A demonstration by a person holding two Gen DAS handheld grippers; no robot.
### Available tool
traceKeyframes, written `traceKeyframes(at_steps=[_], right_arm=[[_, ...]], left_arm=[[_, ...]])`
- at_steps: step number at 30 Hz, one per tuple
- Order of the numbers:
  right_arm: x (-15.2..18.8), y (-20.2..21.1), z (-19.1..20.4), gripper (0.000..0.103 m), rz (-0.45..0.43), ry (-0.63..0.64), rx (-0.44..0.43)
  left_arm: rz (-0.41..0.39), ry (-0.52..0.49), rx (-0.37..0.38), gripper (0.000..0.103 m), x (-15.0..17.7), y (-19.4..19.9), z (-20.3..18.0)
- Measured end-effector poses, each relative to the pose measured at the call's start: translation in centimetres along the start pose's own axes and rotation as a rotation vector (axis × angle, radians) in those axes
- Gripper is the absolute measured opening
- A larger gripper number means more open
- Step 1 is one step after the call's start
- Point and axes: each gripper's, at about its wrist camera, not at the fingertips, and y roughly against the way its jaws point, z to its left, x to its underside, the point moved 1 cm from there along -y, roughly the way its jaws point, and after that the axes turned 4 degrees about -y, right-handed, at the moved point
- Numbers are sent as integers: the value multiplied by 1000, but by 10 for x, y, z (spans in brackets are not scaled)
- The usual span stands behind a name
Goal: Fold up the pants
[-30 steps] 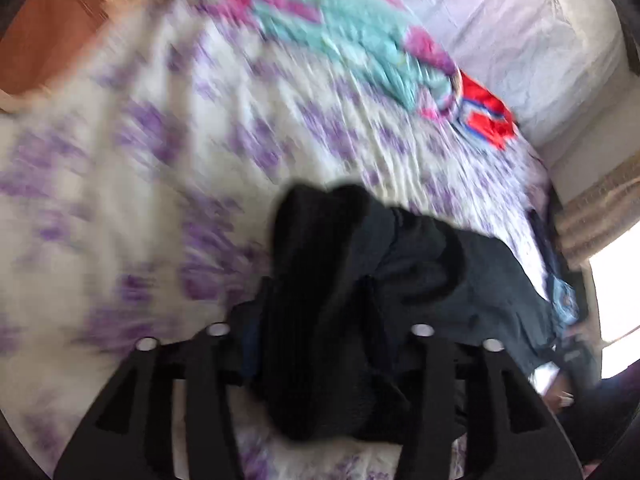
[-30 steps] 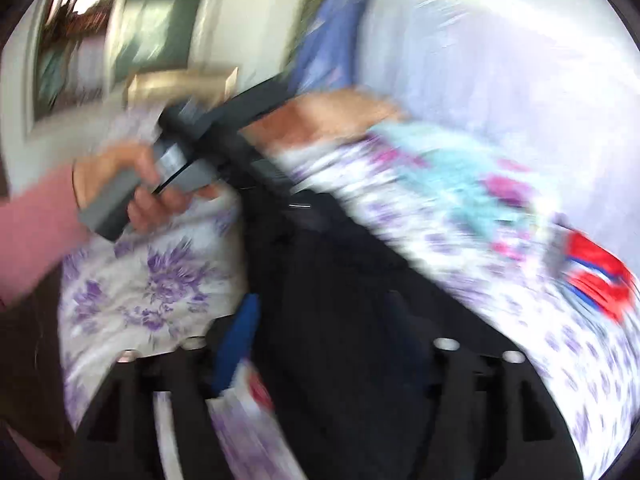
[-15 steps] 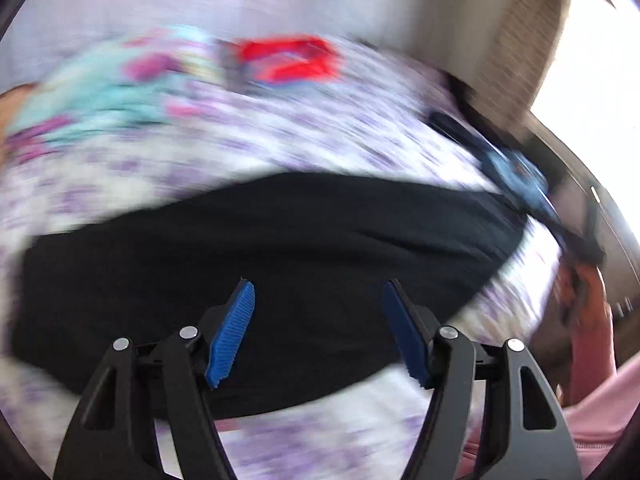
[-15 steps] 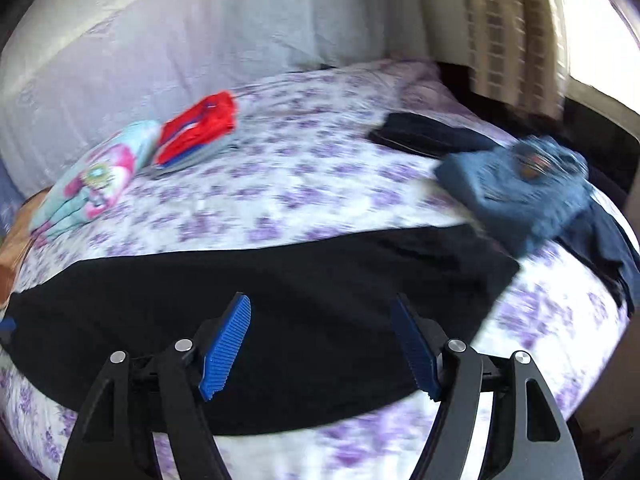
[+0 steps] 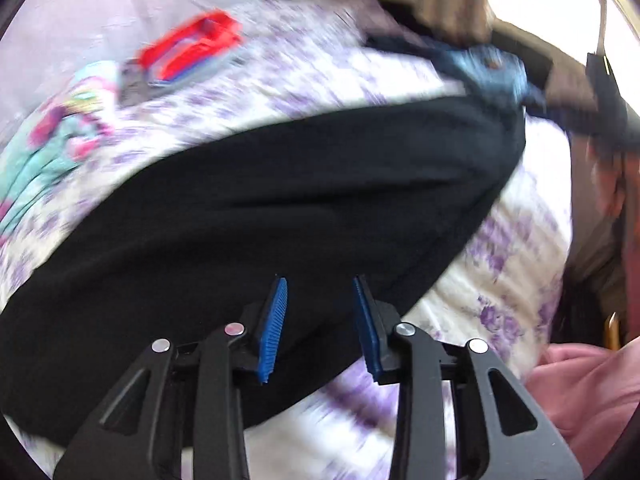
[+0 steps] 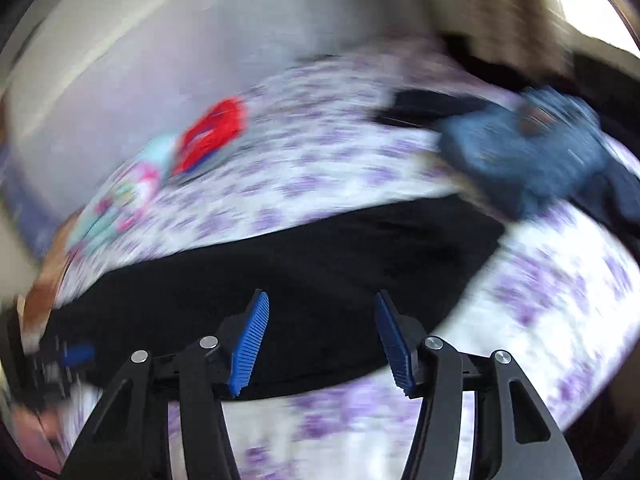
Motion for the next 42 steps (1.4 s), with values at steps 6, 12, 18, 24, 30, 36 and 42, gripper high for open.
traceKeyframes(at_steps=[6, 12, 18, 24, 30, 36, 42], right_arm=[[51, -33, 166, 37, 94, 567, -375], [101, -72, 249, 23, 134, 961, -373], [132, -83, 274, 17, 124, 1195, -303], [145, -87, 286, 6, 44, 1296, -195], [139, -68, 288, 3, -82, 1313, -154], [137, -45, 287, 3, -115, 1336, -170], [155, -51, 282, 3, -76, 1393, -175]], left_arm=[[-39, 235, -153, 43, 37, 54, 68], [11, 292, -195, 44, 67, 56, 80], [5, 329, -175, 50, 79, 61, 90], [5, 321, -106, 51, 81, 55, 89], [-6, 397, 118, 58, 80, 48, 95], [-10, 534, 257, 65, 78, 27, 115], [-18, 650, 237, 29, 90, 26, 134]])
